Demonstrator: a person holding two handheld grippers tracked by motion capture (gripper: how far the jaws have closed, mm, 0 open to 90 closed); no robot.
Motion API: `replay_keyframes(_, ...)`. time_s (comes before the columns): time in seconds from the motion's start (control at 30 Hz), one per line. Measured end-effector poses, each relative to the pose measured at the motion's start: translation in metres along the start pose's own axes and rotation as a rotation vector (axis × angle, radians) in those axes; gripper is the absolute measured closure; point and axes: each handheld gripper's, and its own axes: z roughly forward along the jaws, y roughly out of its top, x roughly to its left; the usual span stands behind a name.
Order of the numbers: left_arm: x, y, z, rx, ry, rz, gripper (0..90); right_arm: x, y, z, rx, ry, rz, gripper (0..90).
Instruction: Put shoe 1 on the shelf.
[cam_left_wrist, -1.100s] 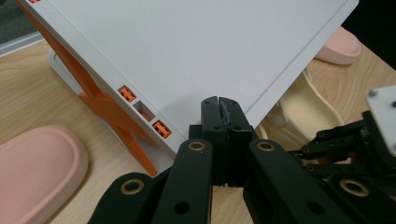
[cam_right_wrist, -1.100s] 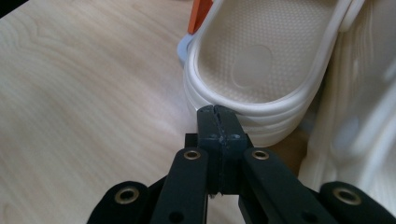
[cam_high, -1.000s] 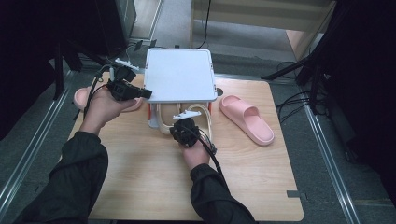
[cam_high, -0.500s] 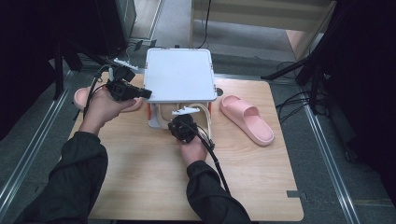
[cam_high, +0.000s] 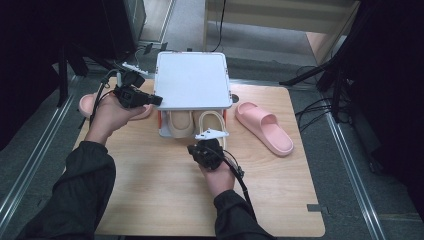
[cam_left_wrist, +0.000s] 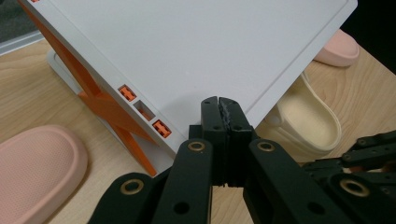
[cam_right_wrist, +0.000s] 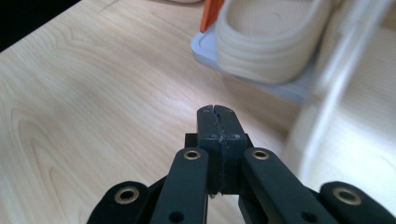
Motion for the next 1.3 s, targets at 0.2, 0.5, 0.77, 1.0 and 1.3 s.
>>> replay_keyframes(0.2, 0.000, 0.000, 0.000, 0.000, 0.002, -0.001, 89.9, -0.013, -0.015, -0.023, 0.006, -0.021, 0.015, 90.0)
replay_keyframes(0.5, 0.000, 0.000, 0.000, 0.001, -0.002, -0.008, 89.9, -0.031, -0.032, -0.038, 0.038, -0.034, 0.037, 90.0)
replay_keyframes(0.77, 0.000, 0.000, 0.000, 0.002, 0.001, -0.010, 89.9, -0.037, -0.048, -0.050, 0.082, -0.071, 0.004, 90.0)
replay_keyframes(1.0, 0.001, 0.000, 0.000, 0.002, -0.003, -0.015, 89.9, -0.048, -0.041, -0.044, 0.079, -0.091, 0.019, 90.0)
replay_keyframes(1.3, 0.002, 0.000, -0.001, 0.000, -0.010, -0.010, 89.9, -0.061, -0.012, -0.015, 0.047, -0.111, 0.037, 90.0)
